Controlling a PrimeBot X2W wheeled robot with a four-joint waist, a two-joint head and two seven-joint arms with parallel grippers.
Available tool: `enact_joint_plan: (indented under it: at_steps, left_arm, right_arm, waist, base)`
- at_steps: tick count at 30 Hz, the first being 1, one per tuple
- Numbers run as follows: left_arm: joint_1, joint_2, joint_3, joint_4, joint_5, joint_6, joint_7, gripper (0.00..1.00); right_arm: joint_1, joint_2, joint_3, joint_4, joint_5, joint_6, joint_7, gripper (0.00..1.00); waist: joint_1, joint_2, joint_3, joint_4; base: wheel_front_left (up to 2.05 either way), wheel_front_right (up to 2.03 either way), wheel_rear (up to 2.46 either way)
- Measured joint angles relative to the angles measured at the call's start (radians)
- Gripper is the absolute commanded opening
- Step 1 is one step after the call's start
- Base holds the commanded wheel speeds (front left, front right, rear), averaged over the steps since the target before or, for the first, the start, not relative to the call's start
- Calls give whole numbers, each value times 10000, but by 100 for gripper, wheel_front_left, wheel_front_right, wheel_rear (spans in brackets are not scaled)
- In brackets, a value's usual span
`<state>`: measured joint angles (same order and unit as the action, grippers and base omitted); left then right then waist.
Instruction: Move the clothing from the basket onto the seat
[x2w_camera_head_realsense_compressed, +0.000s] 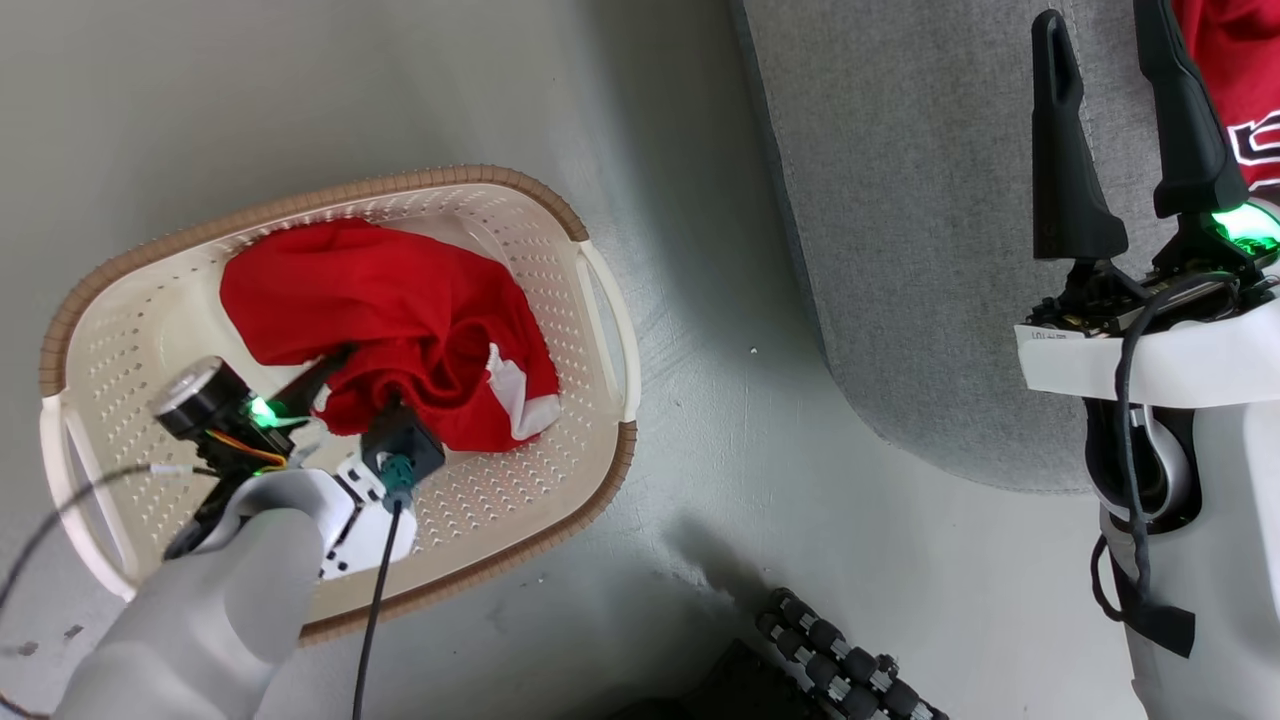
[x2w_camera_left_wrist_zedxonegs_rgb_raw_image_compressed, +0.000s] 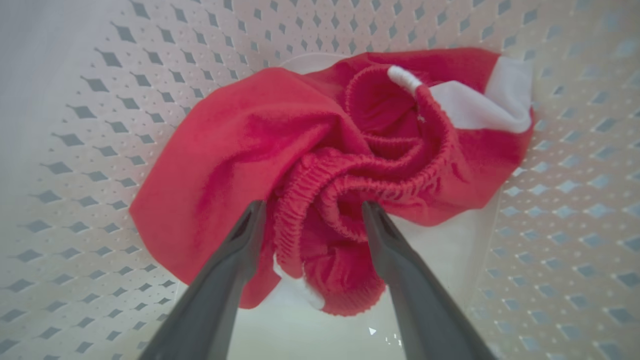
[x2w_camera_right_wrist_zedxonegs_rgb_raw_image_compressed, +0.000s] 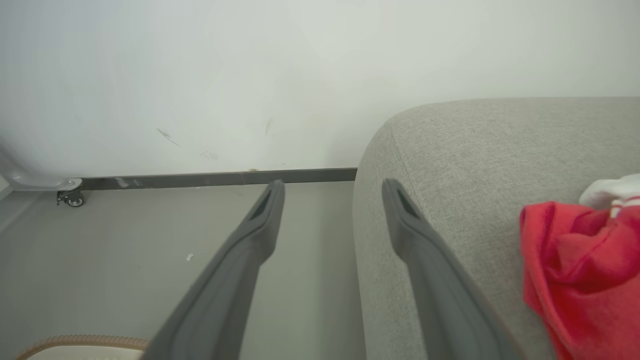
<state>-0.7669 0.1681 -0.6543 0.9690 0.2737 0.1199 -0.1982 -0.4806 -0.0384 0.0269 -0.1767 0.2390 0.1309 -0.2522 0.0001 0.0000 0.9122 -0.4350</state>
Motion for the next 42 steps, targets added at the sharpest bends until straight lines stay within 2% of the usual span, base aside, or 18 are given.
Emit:
enact_joint_plan:
  at_steps: [10,12,13,14,15,16,27,35,42]
  left_arm:
    - [-415,-59,77,468,-2,98,207,99]
    - [-488,-71,82,527,-2,100,213,67]
    - [-519,-77,82,575,-2,105,226,44]
    - [-547,-77,86,623,-2,111,226,33]
    - [-572,-75,88,667,-2,140,224,15]
    - [-587,-73,88,708,-2,182,224,0]
    - [-677,-226,128,694,-25,359,19,0]
    - [-682,-405,226,169,-236,462,-337,0]
    - [-595,-437,414,-414,-487,754,-470,0]
  right_arm:
    - [-229,0,115,-2,186,0,0,100]
    - [-229,0,113,4,188,0,0,100]
    - [-231,0,115,10,190,0,0,100]
    - [-234,0,113,15,198,0,0,100]
    - [-243,0,111,25,198,0,0,100]
    - [-259,0,113,31,198,0,0,100]
    - [-409,0,-71,86,261,0,0,100]
    - [-581,0,-113,190,213,0,-2,100]
    - [-628,0,-134,268,15,0,-2,100]
  waist:
    - [0,0,285,-166]
    - [0,0,318,-192]
    - [0,0,332,-204]
    - [0,0,342,-214]
    - [0,0,346,-219]
    - [0,0,347,-220]
    - [0,0,269,-161]
    - [0,0,64,4]
    - [0,0,-231,221]
  base:
    - [0,0,0]
    - [0,0,0]
    - [0,0,0]
    - [0,0,0]
    - [0,0,0]
    - [0,0,0]
    - [0,0,0]
    - [0,0,0]
    - [0,0,0]
